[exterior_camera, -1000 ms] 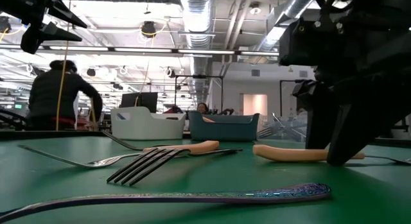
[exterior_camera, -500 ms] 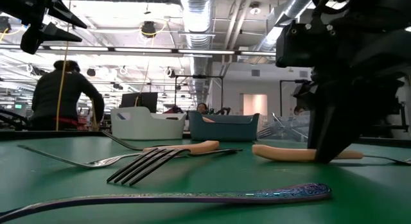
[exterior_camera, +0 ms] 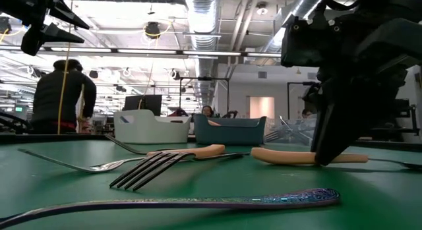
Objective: Sort silverware by color (type)
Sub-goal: Put the yellow fork into the blue bin
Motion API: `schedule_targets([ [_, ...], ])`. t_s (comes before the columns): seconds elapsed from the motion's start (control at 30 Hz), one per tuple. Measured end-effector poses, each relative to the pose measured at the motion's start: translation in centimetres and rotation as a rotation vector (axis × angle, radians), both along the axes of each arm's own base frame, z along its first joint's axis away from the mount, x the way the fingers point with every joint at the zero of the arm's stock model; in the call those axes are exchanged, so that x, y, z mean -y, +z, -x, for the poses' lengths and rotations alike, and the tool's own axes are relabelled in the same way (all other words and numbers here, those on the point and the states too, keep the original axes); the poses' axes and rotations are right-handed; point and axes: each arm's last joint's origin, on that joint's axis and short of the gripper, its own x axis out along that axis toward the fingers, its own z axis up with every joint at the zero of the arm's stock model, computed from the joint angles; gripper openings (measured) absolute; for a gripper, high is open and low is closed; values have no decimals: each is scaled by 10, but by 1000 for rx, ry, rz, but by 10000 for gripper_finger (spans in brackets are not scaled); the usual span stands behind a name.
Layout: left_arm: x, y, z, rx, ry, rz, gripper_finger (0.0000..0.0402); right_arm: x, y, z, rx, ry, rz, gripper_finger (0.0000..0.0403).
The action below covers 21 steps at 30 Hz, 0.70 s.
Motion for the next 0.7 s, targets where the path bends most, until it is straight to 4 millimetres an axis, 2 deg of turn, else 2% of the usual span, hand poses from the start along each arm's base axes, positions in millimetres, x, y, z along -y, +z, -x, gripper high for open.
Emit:
schedule_targets([
  [0.13, 0, 0, 0, 0, 0, 0, 164, 5, 9, -5, 35, -3, 14, 48],
  [0.23, 0, 0, 0, 0, 1, 0, 164, 18, 17, -9, 67, -13, 67, 47],
  [0.5, 0, -1, 0, -11, 1, -5, 164, 77, 59, -24, 218, -53, 142, 46],
  [0.7, 0, -1, 0, -11, 4, -6, 164, 129, 99, -33, 419, -104, 201, 46],
])
